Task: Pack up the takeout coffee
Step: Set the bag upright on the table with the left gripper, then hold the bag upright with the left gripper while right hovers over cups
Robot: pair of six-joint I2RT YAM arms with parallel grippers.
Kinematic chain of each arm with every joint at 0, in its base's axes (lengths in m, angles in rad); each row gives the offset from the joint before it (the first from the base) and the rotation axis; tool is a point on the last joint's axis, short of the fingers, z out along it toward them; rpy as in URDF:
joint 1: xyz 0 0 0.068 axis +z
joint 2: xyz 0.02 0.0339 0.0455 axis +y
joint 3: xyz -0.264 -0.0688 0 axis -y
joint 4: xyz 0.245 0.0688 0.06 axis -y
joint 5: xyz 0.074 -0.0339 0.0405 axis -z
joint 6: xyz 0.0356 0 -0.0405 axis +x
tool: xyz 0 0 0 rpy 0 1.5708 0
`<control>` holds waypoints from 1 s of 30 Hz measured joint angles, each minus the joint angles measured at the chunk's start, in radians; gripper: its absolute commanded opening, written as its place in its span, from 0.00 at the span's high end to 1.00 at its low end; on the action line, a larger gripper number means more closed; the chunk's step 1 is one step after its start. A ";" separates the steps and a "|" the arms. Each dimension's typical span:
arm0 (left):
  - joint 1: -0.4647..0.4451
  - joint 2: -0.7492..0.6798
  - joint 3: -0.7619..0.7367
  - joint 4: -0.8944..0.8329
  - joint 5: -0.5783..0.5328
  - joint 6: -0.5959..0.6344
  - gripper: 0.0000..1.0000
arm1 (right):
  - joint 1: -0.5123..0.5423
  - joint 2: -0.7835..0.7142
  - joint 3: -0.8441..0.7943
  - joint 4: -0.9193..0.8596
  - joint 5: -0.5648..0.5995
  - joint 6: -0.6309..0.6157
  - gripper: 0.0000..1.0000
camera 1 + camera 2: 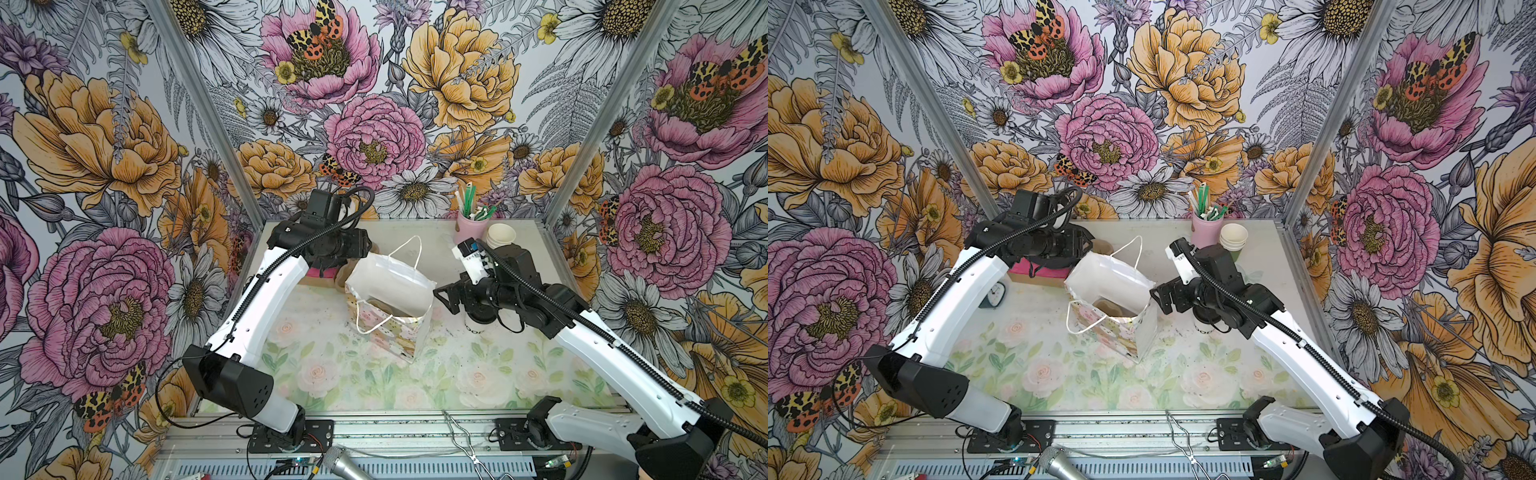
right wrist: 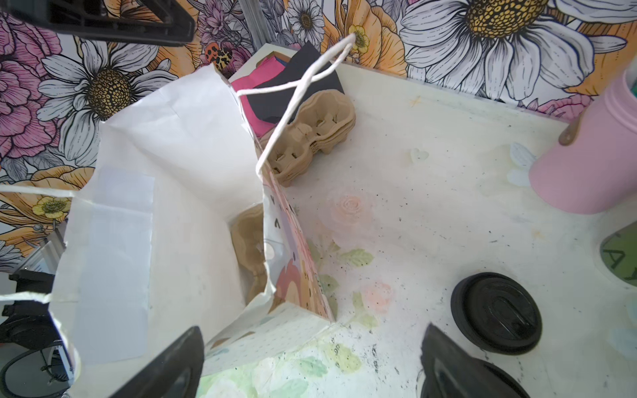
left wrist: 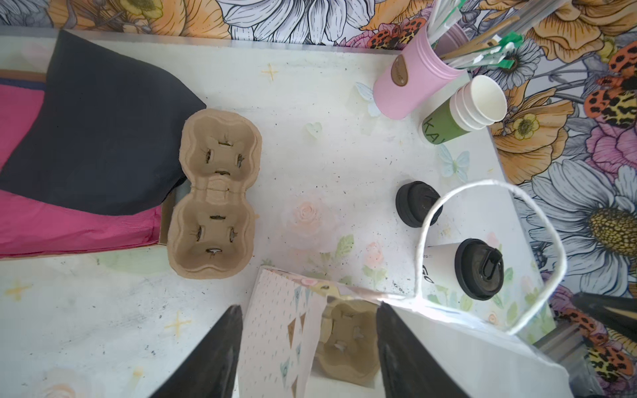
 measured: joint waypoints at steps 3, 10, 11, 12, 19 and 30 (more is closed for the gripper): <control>-0.011 0.000 0.002 -0.049 -0.016 0.050 0.39 | -0.002 -0.010 0.000 -0.014 0.050 0.003 0.00; -0.022 0.005 -0.010 -0.108 -0.036 0.105 0.55 | -0.039 -0.011 0.000 -0.073 0.184 0.020 0.01; -0.022 0.009 -0.011 -0.112 -0.038 0.107 0.57 | -0.047 -0.010 0.000 -0.083 0.198 0.024 0.00; -0.022 0.015 -0.012 -0.116 -0.039 0.109 0.60 | -0.055 -0.009 0.000 -0.093 0.211 0.030 0.01; -0.022 0.043 -0.032 -0.128 -0.055 0.102 0.73 | -0.124 0.014 0.000 -0.153 0.249 0.058 0.00; -0.022 0.053 -0.043 -0.130 -0.068 0.099 1.00 | -0.161 0.126 0.011 -0.276 0.291 0.083 0.00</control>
